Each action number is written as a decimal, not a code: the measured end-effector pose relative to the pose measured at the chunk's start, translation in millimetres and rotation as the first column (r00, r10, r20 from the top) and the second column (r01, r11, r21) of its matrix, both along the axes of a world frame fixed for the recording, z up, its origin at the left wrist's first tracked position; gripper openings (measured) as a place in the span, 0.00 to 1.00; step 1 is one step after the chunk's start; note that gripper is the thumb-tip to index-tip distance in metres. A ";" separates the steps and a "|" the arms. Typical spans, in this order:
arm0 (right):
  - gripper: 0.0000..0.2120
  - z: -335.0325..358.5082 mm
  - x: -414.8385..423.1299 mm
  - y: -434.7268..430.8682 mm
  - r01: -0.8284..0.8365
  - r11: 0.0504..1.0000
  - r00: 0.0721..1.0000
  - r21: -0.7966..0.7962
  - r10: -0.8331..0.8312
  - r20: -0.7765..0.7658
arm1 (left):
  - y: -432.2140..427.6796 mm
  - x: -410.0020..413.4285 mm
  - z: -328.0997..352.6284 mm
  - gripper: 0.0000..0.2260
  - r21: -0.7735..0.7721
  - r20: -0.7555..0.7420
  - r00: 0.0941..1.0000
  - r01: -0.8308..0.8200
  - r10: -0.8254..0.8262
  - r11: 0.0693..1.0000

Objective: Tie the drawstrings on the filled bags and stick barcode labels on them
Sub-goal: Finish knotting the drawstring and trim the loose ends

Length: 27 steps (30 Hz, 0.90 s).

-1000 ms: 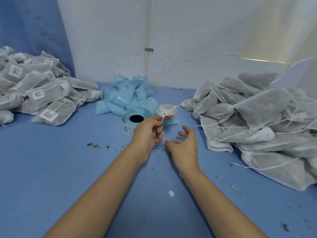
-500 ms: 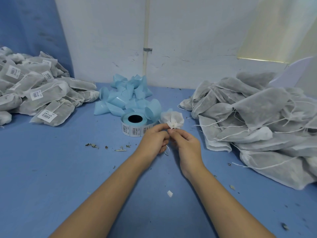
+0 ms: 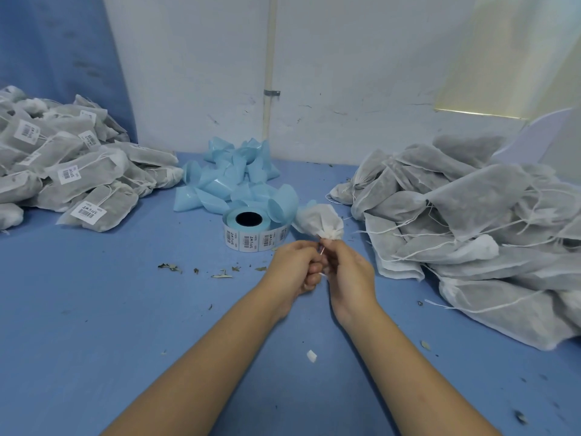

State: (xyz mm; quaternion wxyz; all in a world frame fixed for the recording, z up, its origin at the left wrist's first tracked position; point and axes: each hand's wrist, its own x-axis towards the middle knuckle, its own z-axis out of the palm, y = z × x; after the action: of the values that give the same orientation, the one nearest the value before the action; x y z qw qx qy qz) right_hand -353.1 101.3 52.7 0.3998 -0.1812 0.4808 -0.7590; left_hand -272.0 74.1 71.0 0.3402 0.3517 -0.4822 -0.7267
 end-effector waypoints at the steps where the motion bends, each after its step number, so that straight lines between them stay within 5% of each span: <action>1: 0.04 0.2 -1.7 -0.2 -0.021 1.000 1.000 -0.014 0.021 0.011 | -1.2 0.7 -2.1 0.07 -0.052 0.065 0.997 -0.032 0.035 0.998; 4: 0.07 1.8 -5.4 1.5 -0.145 0.988 0.989 -0.053 0.146 0.028 | -7.3 6.7 -11.8 0.04 -0.470 0.353 0.895 -0.081 0.271 0.879; 6: 0.06 2.7 -7.2 3.2 -0.208 0.976 0.977 -0.061 0.210 0.028 | -8.8 12.3 -16.1 0.05 -0.670 0.376 0.839 -0.046 0.392 0.741; 11: 0.04 -0.1 -8.1 1.2 -0.101 0.994 0.994 -0.035 0.100 -0.041 | -13.2 19.1 -21.8 0.11 -0.811 0.496 0.706 0.169 0.505 0.560; 13: 0.05 -1.8 -6.2 0.8 0.000 1.000 0.977 0.020 0.004 -0.215 | -15.1 21.9 -20.6 0.11 -0.826 0.537 0.605 0.236 0.588 0.511; 15: 0.05 -2.3 -5.7 2.2 0.092 0.993 0.865 0.073 -0.044 -0.499 | -15.1 25.0 -17.9 0.11 -0.850 0.523 0.547 0.279 0.653 0.447; 18: 0.06 -0.6 -4.4 5.6 0.162 0.980 0.665 0.115 -0.023 -0.747 | -10.3 25.7 -12.2 0.11 -0.882 0.461 0.599 0.223 0.655 0.416; 25: 0.07 -0.8 2.5 10.3 0.261 0.959 0.349 0.109 0.012 -0.937 | -2.6 15.7 -13.3 0.09 -0.926 0.351 0.758 0.195 0.549 0.322; 27: 0.16 -2.0 2.4 11.7 0.267 0.955 0.267 0.127 0.054 -0.962 | -4.9 14.4 -17.3 0.08 -0.937 0.318 0.788 0.178 0.528 0.299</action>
State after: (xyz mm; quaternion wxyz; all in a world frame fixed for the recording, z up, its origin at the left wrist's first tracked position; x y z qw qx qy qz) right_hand -350.7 113.0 50.8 -0.0029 -0.5129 0.7312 -0.4498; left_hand -257.6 69.2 53.7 0.3963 0.3425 -0.8439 -0.1159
